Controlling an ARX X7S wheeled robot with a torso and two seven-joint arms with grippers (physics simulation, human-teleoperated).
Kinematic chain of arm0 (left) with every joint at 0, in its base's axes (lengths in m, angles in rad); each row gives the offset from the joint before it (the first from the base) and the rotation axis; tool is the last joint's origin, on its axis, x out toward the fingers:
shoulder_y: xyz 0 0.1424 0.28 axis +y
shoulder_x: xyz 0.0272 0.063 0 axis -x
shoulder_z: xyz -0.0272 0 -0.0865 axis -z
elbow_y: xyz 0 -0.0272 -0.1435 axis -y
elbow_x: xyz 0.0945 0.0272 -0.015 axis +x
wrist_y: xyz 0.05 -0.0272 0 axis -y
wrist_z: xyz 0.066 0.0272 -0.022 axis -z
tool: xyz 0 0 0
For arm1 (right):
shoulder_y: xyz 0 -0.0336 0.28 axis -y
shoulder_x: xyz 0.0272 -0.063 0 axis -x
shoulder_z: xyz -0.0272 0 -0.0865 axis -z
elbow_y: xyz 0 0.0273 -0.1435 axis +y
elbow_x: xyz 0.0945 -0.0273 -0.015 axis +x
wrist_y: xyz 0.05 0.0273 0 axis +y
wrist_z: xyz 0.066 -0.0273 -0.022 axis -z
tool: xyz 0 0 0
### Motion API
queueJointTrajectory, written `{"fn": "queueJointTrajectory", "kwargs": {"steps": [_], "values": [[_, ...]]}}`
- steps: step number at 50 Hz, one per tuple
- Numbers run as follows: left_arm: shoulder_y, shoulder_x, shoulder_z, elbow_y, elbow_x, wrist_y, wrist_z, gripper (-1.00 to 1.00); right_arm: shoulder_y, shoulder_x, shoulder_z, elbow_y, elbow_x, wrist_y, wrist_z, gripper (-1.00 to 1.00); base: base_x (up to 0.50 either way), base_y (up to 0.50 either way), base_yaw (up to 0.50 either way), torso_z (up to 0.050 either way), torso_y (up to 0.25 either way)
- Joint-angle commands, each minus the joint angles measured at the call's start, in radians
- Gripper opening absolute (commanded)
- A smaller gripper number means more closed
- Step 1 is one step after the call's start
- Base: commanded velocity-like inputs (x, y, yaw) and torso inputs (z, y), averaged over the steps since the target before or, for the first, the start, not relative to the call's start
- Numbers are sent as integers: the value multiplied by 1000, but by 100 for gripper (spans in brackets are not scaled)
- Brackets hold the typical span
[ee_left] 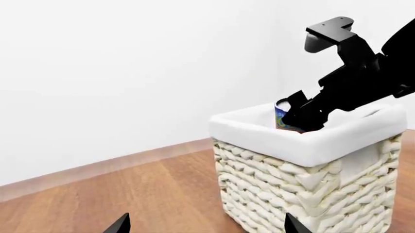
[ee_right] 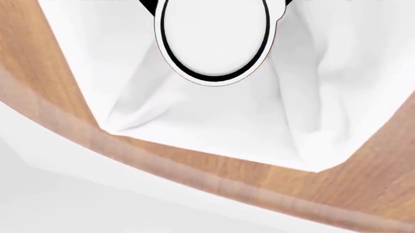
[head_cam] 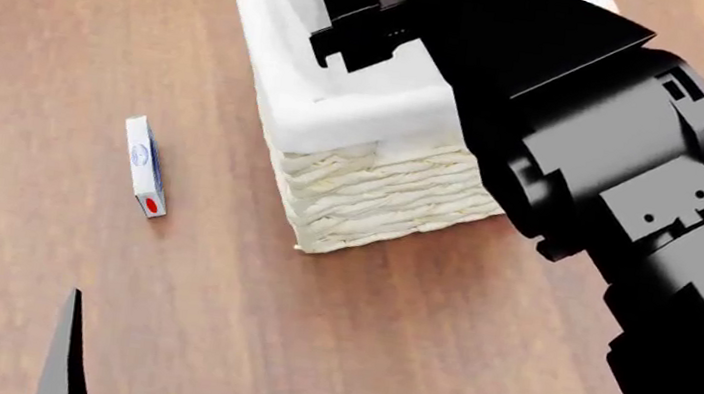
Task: Pick up the alphabet soup and the cream cheese box, and put them in the basket.
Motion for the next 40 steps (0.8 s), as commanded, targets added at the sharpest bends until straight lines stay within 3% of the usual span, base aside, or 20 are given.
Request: {"fn": "queueJointTrajectory", "kwargs": {"steps": [1,8,9,40], "values": [[-1,-2,2,1,1,-2,-3,100,6,3,12,-20,-56,4,-7,-100,0,0,0,0,0],[1,-4,2,2,4,-3,-7,100,12,-4,11,-3,-60,4,-12,-100,0,0,0,0,1],[1,-4,3,2,3,-2,-6,100,10,-3,9,-6,-60,7,-14,100,0,0,0,0,0],[-9,-5,14,-7,4,-6,-9,100,-9,-4,7,9,-80,-15,-9,100,0,0,0,0,0]]}}
